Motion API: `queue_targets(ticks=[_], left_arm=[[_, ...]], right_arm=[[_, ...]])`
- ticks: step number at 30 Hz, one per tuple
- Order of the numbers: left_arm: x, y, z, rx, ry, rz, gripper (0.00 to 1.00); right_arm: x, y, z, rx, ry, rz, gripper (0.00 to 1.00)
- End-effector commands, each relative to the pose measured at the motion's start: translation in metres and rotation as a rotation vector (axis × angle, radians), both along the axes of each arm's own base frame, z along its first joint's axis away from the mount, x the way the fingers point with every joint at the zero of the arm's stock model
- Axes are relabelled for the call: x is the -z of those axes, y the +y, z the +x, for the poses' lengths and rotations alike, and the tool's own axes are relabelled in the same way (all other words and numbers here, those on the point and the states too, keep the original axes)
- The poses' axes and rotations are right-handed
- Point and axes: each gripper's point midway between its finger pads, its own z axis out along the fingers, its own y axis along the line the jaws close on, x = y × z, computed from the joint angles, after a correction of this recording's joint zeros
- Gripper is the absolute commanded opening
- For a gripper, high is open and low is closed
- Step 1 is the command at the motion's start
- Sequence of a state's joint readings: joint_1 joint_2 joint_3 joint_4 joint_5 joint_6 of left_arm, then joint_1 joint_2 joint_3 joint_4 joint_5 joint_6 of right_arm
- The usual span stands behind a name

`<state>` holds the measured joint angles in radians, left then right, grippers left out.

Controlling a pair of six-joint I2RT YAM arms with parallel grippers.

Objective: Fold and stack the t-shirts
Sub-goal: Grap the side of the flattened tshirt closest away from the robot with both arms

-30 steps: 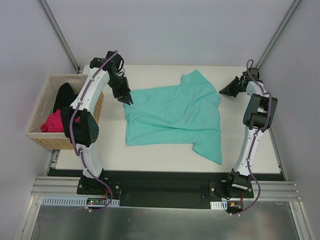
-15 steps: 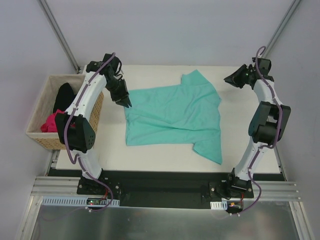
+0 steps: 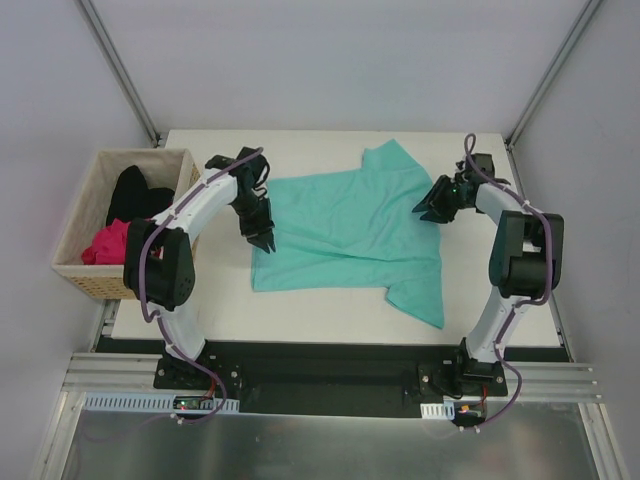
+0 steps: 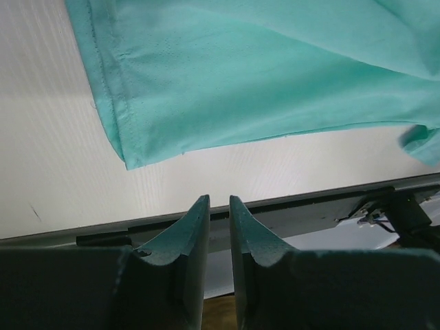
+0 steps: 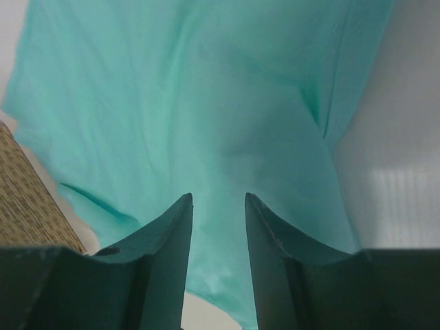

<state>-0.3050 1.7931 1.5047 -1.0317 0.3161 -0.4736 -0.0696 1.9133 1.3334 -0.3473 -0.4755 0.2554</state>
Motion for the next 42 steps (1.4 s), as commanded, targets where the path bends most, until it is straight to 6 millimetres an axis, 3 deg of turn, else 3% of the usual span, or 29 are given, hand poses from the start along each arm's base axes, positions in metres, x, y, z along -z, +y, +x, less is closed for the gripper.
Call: queue_targets(ticks=[1,5,9,11,16,28,32,42], left_arm=[[0.015,0.005,-0.002,-0.029,-0.017,0.051,0.17],[0.028,0.016,-0.018,-0.051,0.015,0.096,0.18],[0.039,0.026,-0.038,-0.073,0.054,0.139,0.18],[0.046,0.031,-0.047,-0.080,0.072,0.160,0.17],[0.052,0.040,-0.059,-0.100,0.086,0.195,0.17],[0.075,0.052,-0.078,-0.114,0.163,0.264,0.17],[0.083,0.051,-0.078,-0.118,0.162,0.255,0.17],[0.095,0.045,-0.068,-0.095,0.172,0.241,0.17]], right_arm=[[-0.018,0.016,-0.023,-0.083,-0.047,-0.094,0.40],[-0.018,0.030,-0.046,-0.137,-0.045,-0.158,0.45],[-0.014,0.035,-0.072,-0.180,-0.043,-0.231,0.70],[-0.011,0.036,-0.081,-0.186,-0.043,-0.245,0.73],[-0.007,0.029,-0.103,-0.173,-0.049,-0.284,0.75],[-0.023,0.024,-0.122,-0.145,-0.072,-0.288,0.74],[-0.036,0.025,-0.130,-0.144,-0.101,-0.287,0.74],[-0.039,0.033,-0.139,-0.158,-0.087,-0.266,0.74]])
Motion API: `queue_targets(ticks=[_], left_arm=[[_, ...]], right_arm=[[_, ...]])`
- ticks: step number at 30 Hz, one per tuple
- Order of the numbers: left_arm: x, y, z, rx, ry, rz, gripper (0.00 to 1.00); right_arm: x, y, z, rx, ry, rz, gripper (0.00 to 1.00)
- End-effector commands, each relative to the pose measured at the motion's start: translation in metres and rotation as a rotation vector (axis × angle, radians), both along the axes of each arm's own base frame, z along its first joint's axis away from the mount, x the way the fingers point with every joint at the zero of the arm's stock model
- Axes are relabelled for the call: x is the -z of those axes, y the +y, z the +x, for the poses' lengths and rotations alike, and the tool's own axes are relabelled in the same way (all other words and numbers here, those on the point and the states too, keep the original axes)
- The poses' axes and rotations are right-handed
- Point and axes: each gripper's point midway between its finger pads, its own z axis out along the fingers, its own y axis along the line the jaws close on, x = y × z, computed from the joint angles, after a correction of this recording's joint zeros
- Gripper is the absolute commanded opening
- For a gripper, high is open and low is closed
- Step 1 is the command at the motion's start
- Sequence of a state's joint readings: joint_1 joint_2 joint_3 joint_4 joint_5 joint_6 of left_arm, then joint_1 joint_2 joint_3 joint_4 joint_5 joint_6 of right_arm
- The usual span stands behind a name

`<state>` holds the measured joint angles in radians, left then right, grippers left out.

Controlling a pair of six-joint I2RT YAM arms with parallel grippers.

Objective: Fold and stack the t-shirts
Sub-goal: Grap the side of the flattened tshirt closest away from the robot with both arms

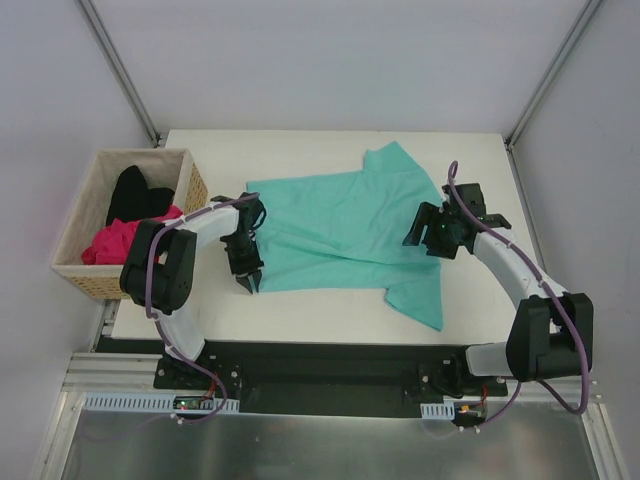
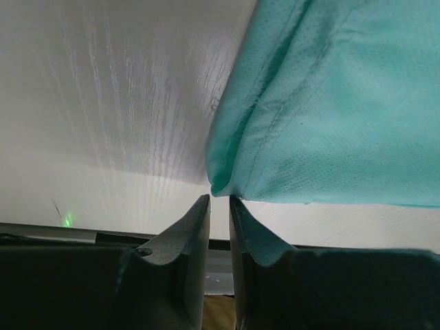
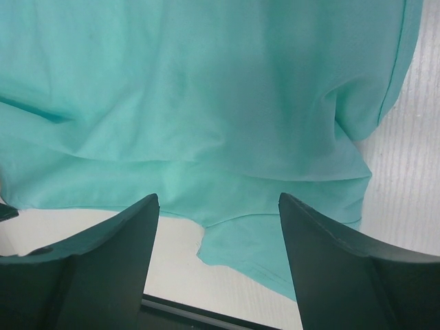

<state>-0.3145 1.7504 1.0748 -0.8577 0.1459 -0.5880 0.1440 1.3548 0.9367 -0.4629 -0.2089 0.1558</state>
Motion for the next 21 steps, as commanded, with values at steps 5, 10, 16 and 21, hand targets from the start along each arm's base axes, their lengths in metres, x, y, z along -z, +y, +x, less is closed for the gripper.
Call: queue_targets(ticks=[5,10,16,21], left_arm=[[0.000,-0.004,0.012,0.016,-0.010,-0.001,0.17],[-0.006,-0.008,0.021,0.021,-0.041,-0.018,0.17],[-0.007,-0.008,0.023,0.025,-0.044,-0.016,0.17],[0.002,-0.004,0.013,0.017,0.003,0.001,0.17]], right_arm=[[-0.009,0.006,-0.006,-0.005,-0.002,0.006,0.74],[-0.009,0.007,-0.005,-0.005,0.001,0.011,0.74],[-0.010,0.012,0.001,-0.011,0.001,0.027,0.74],[-0.015,0.014,0.004,-0.016,-0.010,0.034,0.74]])
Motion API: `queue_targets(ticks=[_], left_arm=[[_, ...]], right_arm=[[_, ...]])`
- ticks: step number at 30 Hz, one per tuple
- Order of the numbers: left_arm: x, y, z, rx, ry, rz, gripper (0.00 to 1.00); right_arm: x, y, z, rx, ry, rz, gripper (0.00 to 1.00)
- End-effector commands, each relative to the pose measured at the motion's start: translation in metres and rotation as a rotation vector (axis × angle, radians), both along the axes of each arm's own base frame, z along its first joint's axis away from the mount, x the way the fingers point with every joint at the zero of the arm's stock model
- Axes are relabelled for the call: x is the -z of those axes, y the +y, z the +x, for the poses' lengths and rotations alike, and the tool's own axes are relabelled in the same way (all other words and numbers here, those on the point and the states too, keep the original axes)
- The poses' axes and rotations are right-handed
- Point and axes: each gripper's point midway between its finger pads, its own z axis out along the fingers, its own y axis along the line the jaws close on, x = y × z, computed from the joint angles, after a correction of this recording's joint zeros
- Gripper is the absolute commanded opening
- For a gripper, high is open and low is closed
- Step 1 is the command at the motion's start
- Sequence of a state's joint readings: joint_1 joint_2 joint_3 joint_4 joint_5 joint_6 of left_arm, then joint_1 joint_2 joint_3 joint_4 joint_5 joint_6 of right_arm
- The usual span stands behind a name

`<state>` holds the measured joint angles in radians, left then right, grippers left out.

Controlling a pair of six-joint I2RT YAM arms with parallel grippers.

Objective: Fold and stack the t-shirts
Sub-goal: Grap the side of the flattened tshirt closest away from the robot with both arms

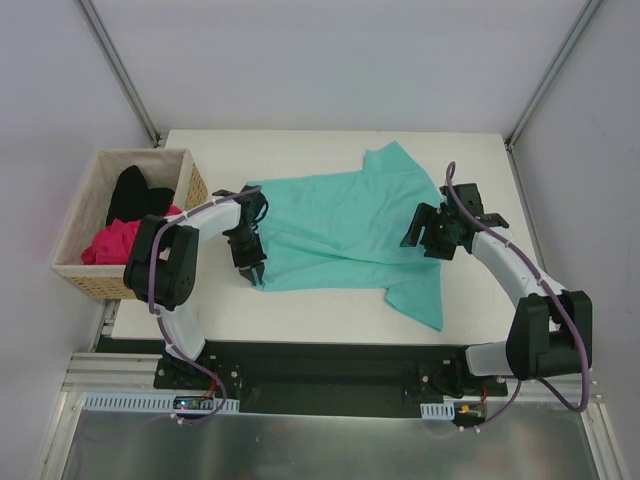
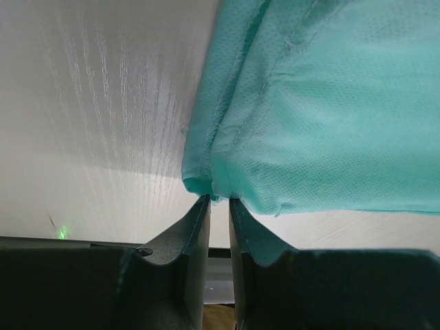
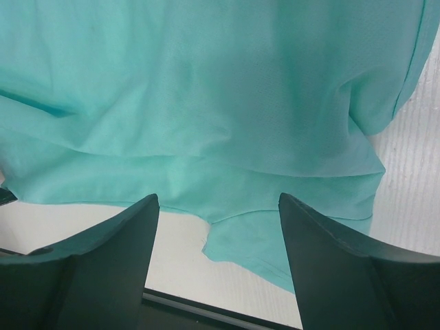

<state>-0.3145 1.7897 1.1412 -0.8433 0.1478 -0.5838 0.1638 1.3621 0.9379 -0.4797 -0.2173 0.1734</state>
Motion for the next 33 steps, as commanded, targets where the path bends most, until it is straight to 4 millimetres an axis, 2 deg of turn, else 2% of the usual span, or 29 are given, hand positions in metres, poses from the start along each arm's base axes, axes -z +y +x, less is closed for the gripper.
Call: queue_targets(ticks=[1,6,16,20,22,28,33], left_arm=[[0.005,0.004,-0.011,0.012,0.049,0.021,0.16],[0.008,0.007,-0.015,0.007,0.061,0.033,0.16],[0.015,0.014,-0.036,-0.003,0.122,0.057,0.18],[0.017,0.015,-0.038,-0.006,0.132,0.063,0.13],[0.018,0.014,-0.038,-0.006,0.133,0.058,0.01],[0.015,0.011,-0.031,-0.001,0.106,0.042,0.00],[0.000,0.005,-0.016,-0.005,0.035,0.012,0.00]], right_arm=[[-0.018,0.008,0.009,-0.006,-0.035,0.023,0.74],[-0.024,0.009,0.013,-0.012,-0.041,0.025,0.73],[-0.026,0.010,0.015,-0.011,-0.039,0.029,0.73],[-0.027,0.010,0.015,-0.009,-0.040,0.035,0.73],[-0.030,0.010,0.015,-0.006,-0.045,0.034,0.73],[-0.033,0.007,0.014,-0.001,-0.051,0.019,0.73],[-0.030,0.005,0.012,0.018,-0.039,0.012,0.73]])
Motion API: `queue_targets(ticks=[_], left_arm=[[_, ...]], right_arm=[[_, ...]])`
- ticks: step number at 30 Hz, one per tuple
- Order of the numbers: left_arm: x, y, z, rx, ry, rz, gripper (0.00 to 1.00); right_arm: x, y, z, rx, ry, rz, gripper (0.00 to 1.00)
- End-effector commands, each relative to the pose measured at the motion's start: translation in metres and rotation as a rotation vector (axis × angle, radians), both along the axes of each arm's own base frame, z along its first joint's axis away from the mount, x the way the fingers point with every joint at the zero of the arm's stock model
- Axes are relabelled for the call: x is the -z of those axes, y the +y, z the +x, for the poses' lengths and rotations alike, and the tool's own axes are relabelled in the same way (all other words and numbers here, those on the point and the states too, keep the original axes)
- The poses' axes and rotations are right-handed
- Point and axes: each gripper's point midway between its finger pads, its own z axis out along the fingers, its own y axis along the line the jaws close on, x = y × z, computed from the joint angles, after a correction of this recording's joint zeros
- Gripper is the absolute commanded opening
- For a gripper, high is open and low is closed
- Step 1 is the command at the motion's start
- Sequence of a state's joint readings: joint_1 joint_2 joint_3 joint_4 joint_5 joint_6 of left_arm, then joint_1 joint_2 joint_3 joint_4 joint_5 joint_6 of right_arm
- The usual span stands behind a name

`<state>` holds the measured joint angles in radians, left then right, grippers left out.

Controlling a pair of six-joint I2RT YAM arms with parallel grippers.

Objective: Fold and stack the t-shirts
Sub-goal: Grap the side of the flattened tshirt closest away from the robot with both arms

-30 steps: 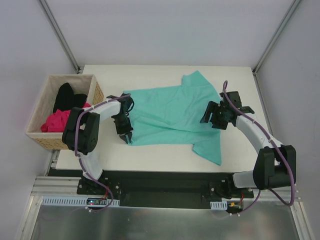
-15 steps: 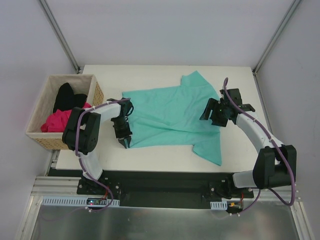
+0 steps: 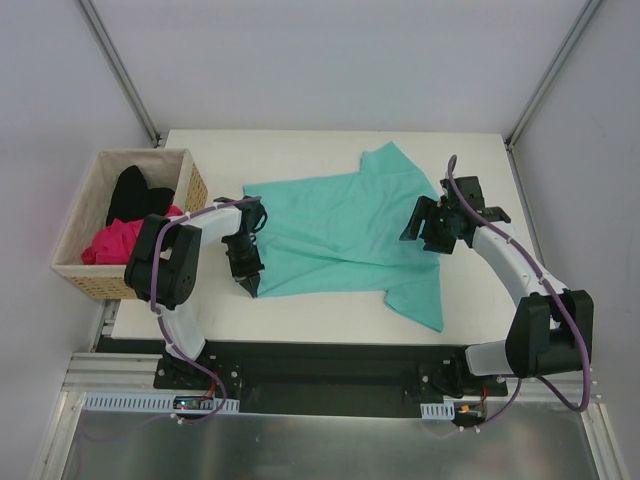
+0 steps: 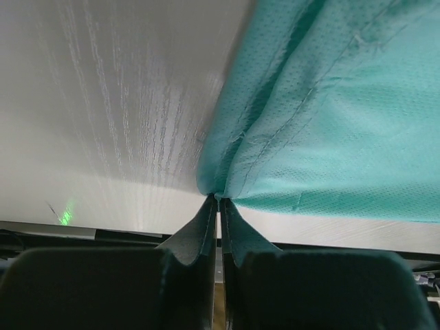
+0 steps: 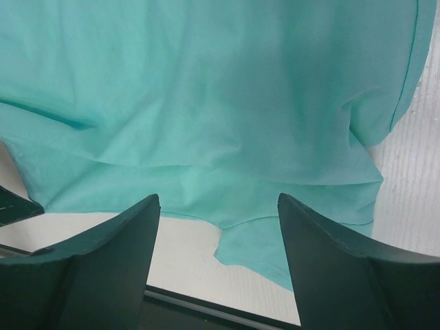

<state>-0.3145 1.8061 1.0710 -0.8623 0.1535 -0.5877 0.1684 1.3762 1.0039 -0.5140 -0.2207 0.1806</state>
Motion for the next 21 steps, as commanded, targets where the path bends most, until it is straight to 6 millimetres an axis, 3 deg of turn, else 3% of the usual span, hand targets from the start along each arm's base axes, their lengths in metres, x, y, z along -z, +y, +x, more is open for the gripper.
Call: queue_targets(ticks=[1,7,12,21], left_arm=[[-0.020,-0.006,0.020,-0.003,-0.097,-0.029,0.00],[-0.067,-0.014,0.056,-0.025,-0.244,-0.067,0.00],[-0.098,-0.005,0.080,-0.051,-0.320,-0.053,0.00],[-0.116,0.007,0.107,-0.073,-0.368,-0.042,0.00]], right_arm=[[-0.014,0.001,0.002,0.017,-0.023,0.002,0.73],[-0.004,-0.002,-0.003,0.041,0.016,-0.010,0.72],[0.004,-0.003,-0.006,0.060,0.044,-0.014,0.72],[0.028,-0.001,-0.022,0.064,0.127,-0.051,0.71]])
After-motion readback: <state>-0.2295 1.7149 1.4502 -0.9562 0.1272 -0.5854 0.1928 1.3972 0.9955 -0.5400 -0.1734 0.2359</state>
